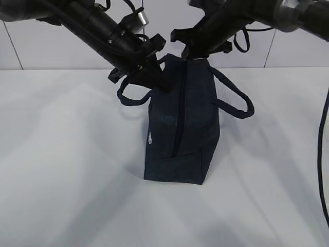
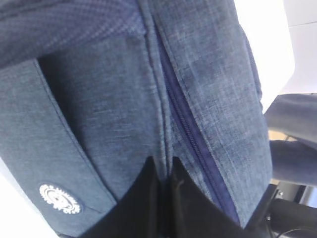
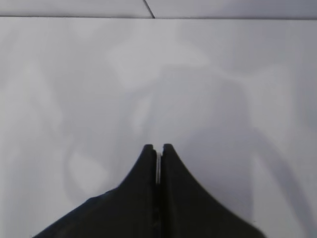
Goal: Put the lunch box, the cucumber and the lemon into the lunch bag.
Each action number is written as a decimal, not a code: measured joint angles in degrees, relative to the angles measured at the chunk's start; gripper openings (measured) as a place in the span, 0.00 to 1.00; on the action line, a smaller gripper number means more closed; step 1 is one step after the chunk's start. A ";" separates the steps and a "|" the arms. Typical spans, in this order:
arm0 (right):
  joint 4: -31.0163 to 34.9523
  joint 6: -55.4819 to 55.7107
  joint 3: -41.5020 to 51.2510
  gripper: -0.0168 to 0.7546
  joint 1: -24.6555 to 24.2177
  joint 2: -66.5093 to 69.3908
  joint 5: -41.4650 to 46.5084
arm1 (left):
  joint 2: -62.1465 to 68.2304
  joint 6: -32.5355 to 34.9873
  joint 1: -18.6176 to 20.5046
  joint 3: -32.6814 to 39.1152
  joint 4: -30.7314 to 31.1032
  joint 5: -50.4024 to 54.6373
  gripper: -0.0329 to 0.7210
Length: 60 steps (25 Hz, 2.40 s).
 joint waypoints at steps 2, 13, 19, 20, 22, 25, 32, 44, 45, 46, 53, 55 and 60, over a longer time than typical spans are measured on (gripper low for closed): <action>0.51 0.00 0.00 0.03 0.00 0.97 0.00 | 0.00 -0.10 0.00 0.00 0.38 0.00 0.03; 1.12 0.53 -2.45 0.03 -1.36 1.37 5.26 | 0.00 -0.10 -3.19 -0.09 2.85 -0.02 0.03; -0.51 0.53 -4.70 0.03 -1.46 1.51 7.05 | -0.50 -0.10 -3.71 -0.09 3.20 0.20 0.03; -0.76 0.53 -4.70 0.03 -1.46 1.79 7.15 | -0.88 -0.10 -3.71 -0.09 3.48 0.20 0.03; -0.97 1.06 -4.70 0.03 -1.50 2.46 7.28 | -1.67 -0.10 -3.81 -0.09 4.04 0.20 0.03; -0.97 1.27 -4.70 0.03 -1.73 3.56 7.28 | -2.30 -0.10 -3.81 -0.09 4.86 0.42 0.03; -0.97 1.39 -4.83 0.03 -2.03 5.24 7.28 | -2.42 -0.32 -3.81 -0.09 4.97 0.42 0.03; -1.68 1.50 -4.83 0.03 -4.49 5.24 9.10 | -2.55 -0.53 -3.81 -0.09 4.77 0.42 0.03; -1.68 1.50 -4.83 0.03 -4.49 5.24 9.10 | -2.55 -0.53 -3.81 -0.09 4.77 0.42 0.03; -1.34 1.50 -4.83 0.03 -4.49 5.24 9.21 | -2.55 -0.53 -3.81 -0.09 4.77 0.42 0.03; 1.73 0.53 -8.05 0.03 -4.74 5.73 12.70 | -2.89 -0.53 -3.81 -0.09 6.15 1.57 0.20; 2.17 0.22 -9.98 0.03 -4.74 5.94 14.34 | -3.00 -0.53 -3.93 -0.09 6.15 2.12 0.40; 3.56 0.00 -13.02 0.03 -4.76 5.94 17.30 | -3.08 -0.53 -3.82 -0.09 5.69 -1.24 0.61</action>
